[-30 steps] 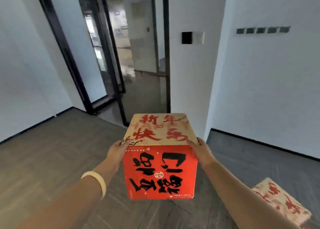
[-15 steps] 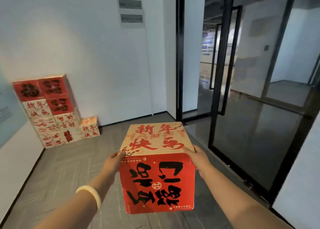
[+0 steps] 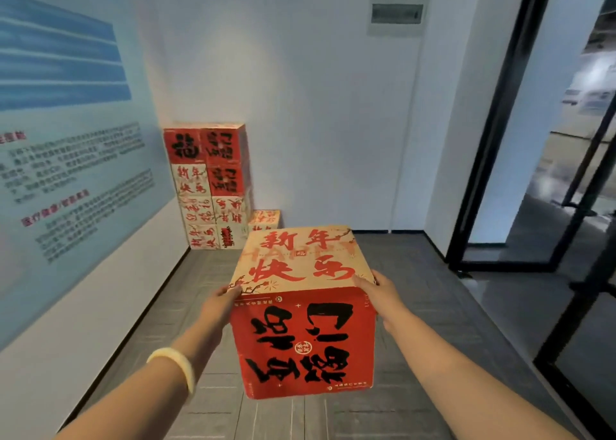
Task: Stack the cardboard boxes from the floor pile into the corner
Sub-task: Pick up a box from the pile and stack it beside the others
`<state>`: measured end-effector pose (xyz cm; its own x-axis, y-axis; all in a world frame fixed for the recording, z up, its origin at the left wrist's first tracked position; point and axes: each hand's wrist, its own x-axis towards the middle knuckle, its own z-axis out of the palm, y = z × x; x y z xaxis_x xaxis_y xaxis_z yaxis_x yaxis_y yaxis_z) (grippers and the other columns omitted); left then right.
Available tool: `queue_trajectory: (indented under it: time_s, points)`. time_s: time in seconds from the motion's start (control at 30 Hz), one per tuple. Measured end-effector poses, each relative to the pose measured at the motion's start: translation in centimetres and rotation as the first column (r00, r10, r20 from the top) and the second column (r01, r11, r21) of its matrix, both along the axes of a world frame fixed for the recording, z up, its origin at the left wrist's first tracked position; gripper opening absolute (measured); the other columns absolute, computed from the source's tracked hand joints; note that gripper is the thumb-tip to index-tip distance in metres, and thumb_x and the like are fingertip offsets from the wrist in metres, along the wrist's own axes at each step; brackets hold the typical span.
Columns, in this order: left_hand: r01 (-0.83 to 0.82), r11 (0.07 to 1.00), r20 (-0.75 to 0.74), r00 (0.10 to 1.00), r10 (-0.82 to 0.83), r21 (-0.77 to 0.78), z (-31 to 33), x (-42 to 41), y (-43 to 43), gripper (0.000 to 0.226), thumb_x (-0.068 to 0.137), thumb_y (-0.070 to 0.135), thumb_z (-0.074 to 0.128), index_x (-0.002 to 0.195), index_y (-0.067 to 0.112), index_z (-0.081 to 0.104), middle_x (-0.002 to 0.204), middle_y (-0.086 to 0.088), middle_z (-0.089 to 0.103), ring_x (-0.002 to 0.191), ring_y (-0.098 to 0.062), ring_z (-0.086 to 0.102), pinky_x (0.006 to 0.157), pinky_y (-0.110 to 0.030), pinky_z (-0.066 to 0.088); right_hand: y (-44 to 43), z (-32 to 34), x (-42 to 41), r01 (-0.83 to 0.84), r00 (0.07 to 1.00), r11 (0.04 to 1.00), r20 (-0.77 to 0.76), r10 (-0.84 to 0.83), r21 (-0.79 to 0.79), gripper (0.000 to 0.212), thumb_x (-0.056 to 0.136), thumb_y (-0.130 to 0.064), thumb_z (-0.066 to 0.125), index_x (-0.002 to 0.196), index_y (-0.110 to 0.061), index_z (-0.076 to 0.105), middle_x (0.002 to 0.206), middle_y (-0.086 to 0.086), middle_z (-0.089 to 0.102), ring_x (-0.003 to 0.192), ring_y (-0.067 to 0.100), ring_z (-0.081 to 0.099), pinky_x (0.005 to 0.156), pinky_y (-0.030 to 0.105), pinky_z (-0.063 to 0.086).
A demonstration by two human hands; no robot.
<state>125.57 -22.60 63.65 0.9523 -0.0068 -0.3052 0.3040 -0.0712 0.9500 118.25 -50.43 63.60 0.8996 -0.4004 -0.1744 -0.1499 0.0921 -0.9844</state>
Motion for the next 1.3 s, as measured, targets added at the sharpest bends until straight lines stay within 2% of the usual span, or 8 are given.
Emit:
queue_trajectory:
  time_s: [0.13,0.23,0.43,0.57,0.73,1.0,1.17,1.3]
  points:
    - [-0.009,1.0,0.0,1.0,0.009,-0.003,-0.2,10.4,2.8,0.032,0.096,0.023,0.049,0.124,0.006,0.051,0.083,-0.004,0.062,0.07,-0.014,0.058,0.056,-0.026,0.042,3.1,-1.0,10.7,-0.007,1.0,1.0,0.002,0.007,0.007,0.033,0.089,-0.022,0.062,0.122,-0.017,0.055,0.104,0.003,0.066,0.094,0.021,0.065,0.08,0.037,0.055]
    - [0.008,1.0,0.022,1.0,-0.009,0.021,0.5,17.8,3.9,0.031,0.096,0.021,0.049,0.124,0.006,0.051,0.08,-0.002,0.061,0.069,-0.013,0.057,0.057,-0.026,0.042,4.5,-0.8,17.5,0.011,1.0,0.999,-0.003,-0.011,0.034,0.027,0.09,-0.022,0.061,0.116,-0.019,0.053,0.093,-0.003,0.064,0.085,0.015,0.064,0.065,0.029,0.052]
    - [0.056,0.997,0.029,0.998,-0.057,0.057,1.1,31.8,2.4,0.03,0.096,0.025,0.049,0.121,0.009,0.053,0.099,-0.011,0.066,0.076,-0.015,0.06,0.061,-0.026,0.044,3.1,0.2,29.7,0.049,0.999,0.998,0.004,-0.049,0.027,0.028,0.09,-0.023,0.061,0.117,-0.018,0.053,0.093,-0.003,0.064,0.082,0.012,0.063,0.057,0.024,0.048]
    - [0.048,0.998,0.023,0.999,-0.049,0.051,-0.2,40.7,-0.3,0.032,0.096,0.024,0.049,0.123,0.007,0.053,0.111,-0.016,0.065,0.086,-0.021,0.06,0.061,-0.027,0.044,0.2,-0.6,38.9,0.036,0.999,0.999,-0.004,-0.036,-0.004,0.029,0.091,-0.024,0.06,0.117,-0.016,0.054,0.096,-0.001,0.065,0.084,0.014,0.064,0.06,0.027,0.05]
    - [-0.005,1.0,0.021,1.0,0.005,0.025,-1.0,52.5,-4.6,0.029,0.096,0.021,0.049,0.12,0.005,0.055,0.095,-0.01,0.064,0.071,-0.016,0.058,0.057,-0.026,0.043,-4.4,-1.4,52.1,-0.004,1.0,1.0,-0.002,0.004,-0.007,0.031,0.091,-0.025,0.06,0.119,-0.016,0.054,0.102,0.002,0.066,0.088,0.017,0.065,0.063,0.029,0.051]
    - [-0.071,0.997,0.042,0.997,0.07,0.022,-0.5,69.6,-7.9,0.018,0.096,0.02,0.05,0.111,0.013,0.056,0.086,-0.004,0.064,0.073,-0.015,0.059,0.06,-0.026,0.047,-8.5,-0.7,70.7,-0.088,0.996,0.994,-0.02,0.087,-0.069,0.03,0.091,-0.022,0.06,0.12,-0.019,0.054,0.108,0.001,0.063,0.095,0.016,0.062,0.073,0.026,0.051]
    - [-0.07,0.997,0.009,0.998,0.07,0.026,-2.7,80.8,-8.2,0.029,0.095,0.022,0.051,0.121,0.009,0.055,0.106,-0.014,0.066,0.08,-0.02,0.062,0.062,-0.028,0.049,-9.0,-2.1,81.6,-0.098,0.995,0.993,-0.04,0.096,-0.062,0.035,0.09,-0.023,0.061,0.124,-0.015,0.052,0.103,0.0,0.062,0.086,0.01,0.061,0.062,0.024,0.048]
    - [-0.028,0.999,0.011,1.0,0.028,0.025,-4.2,91.2,-8.4,0.033,0.095,0.022,0.051,0.124,0.008,0.054,0.111,-0.015,0.065,0.079,-0.019,0.062,0.065,-0.029,0.05,-9.0,-3.3,90.7,-0.066,0.996,0.997,-0.056,0.063,-0.037,0.039,0.09,-0.023,0.062,0.126,-0.013,0.051,0.106,0.003,0.062,0.087,0.013,0.062,0.061,0.025,0.049]
